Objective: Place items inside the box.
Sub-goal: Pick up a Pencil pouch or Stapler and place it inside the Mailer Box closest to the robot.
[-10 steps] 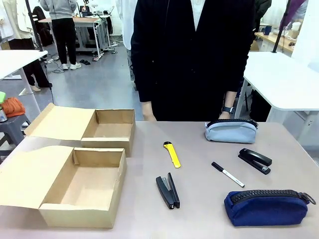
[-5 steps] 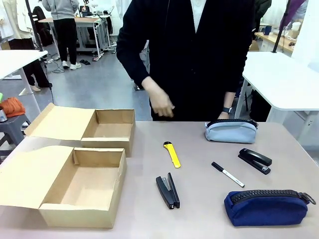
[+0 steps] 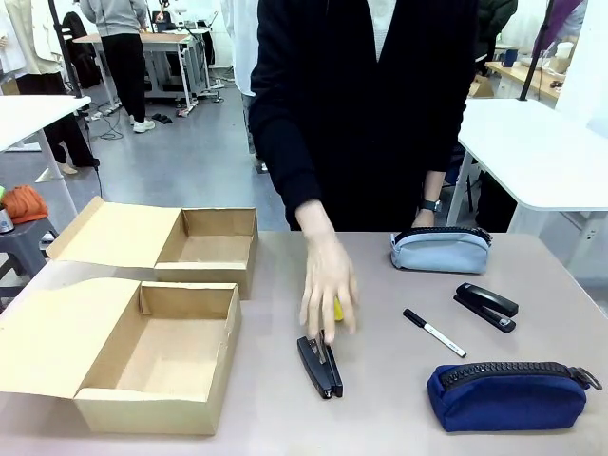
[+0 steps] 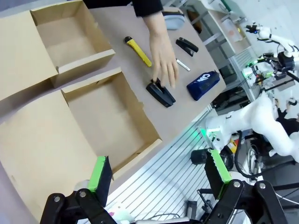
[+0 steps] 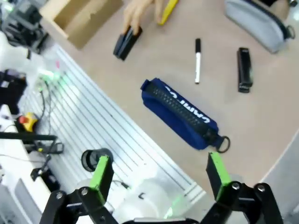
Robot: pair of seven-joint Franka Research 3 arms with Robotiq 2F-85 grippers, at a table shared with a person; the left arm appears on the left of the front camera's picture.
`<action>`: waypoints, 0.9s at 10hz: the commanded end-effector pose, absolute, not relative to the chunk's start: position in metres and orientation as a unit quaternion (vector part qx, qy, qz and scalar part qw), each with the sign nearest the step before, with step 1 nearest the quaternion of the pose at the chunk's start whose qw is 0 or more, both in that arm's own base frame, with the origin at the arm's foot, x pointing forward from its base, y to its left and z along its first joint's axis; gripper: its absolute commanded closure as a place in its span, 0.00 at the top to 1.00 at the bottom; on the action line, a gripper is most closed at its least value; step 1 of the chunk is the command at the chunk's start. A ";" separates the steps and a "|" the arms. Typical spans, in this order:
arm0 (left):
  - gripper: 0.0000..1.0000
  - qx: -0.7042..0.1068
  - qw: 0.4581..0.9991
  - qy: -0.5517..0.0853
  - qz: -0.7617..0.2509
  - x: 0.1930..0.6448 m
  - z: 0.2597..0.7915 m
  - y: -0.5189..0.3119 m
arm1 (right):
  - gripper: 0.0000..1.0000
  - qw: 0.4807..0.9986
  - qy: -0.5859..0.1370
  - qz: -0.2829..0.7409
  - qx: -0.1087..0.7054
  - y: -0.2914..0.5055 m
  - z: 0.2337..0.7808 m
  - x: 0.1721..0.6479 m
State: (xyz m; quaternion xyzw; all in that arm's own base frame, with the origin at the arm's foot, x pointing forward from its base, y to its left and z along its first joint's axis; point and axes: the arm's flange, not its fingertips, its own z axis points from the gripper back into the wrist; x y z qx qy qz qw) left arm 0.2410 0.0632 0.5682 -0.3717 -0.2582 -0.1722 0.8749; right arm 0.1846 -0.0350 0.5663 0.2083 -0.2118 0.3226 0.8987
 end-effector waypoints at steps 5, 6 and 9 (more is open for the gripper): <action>1.00 -0.369 0.872 -0.269 -0.177 0.243 0.570 0.062 | 1.00 0.751 -0.145 0.628 0.144 0.039 0.475 0.221; 1.00 -0.369 0.872 -0.269 -0.177 0.243 0.570 0.062 | 1.00 0.757 -0.153 0.622 0.125 0.045 0.455 0.221; 1.00 -0.369 0.872 -0.269 -0.177 0.243 0.570 0.062 | 1.00 0.755 -0.102 0.640 0.095 0.062 0.391 0.226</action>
